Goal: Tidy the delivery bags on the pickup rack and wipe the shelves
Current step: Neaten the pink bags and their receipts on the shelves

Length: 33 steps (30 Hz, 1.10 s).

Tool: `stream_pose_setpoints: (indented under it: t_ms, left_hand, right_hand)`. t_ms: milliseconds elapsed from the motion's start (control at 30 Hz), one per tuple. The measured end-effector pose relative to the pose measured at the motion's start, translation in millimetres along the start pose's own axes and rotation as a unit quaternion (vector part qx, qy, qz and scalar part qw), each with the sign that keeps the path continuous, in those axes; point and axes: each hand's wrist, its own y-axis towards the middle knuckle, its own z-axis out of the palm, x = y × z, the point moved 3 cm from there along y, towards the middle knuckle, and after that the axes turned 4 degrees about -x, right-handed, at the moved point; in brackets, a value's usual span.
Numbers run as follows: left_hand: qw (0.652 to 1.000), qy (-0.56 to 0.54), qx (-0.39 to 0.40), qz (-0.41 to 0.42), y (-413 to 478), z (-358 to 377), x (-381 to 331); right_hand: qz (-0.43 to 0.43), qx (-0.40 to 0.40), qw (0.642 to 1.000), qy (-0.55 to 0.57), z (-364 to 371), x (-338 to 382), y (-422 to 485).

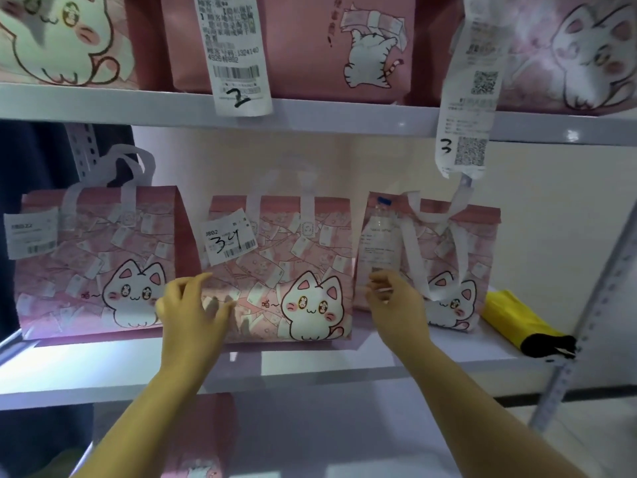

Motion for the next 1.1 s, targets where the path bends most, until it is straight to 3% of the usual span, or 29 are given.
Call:
stream_pose_setpoints:
  t_ms: [300, 500, 633, 867, 1100]
  left_hand:
    - [0.986, -0.089, 0.066, 0.121, -46.6, 34.8, -88.2]
    - [0.971, -0.099, 0.112, 0.185, -66.1, 80.2, -141.1]
    - [0.974, -0.096, 0.142, 0.151, -61.2, 116.8, -169.8]
    - [0.982, -0.055, 0.18, 0.013, -35.1, 172.4, -186.6]
    - [0.969, -0.114, 0.207, -0.072, -27.1, 197.1, -172.2]
  right_hand:
    - [0.008, -0.032, 0.999, -0.016, -67.3, -55.9, 0.8]
    - [0.05, -0.134, 0.99, 0.01, -111.3, -99.4, 19.5]
    - [0.07, -0.146, 0.986, -0.039, -125.8, -113.3, 41.6]
    - [0.104, -0.05, 0.993, -0.038, -123.9, -121.9, 71.9]
    - [0.082, -0.053, 0.995, -0.026, -130.2, -129.8, 82.7]
